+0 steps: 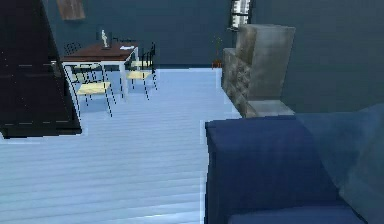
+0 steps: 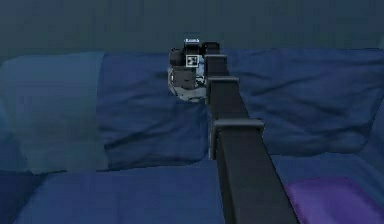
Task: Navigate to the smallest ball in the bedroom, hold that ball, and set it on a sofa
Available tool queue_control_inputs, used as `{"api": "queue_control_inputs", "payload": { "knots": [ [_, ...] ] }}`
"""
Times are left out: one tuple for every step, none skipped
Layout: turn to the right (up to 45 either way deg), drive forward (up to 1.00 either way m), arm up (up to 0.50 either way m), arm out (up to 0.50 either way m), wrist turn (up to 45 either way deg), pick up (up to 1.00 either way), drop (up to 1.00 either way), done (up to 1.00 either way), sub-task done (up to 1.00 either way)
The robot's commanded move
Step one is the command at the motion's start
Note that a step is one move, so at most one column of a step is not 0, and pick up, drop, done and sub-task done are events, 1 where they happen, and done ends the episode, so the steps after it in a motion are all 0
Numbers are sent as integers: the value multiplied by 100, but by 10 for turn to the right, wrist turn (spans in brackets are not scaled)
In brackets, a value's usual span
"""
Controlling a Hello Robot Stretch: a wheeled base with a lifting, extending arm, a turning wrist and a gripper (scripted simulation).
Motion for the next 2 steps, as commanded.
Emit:
{"api": "queue_control_inputs", "payload": {
  "knots": [
    [0, 0, 0, 0, 120, 0, 0, 0, 0],
    [0, 0, -24, 0, 0, 0, 0, 0, 0]
  ]
}}
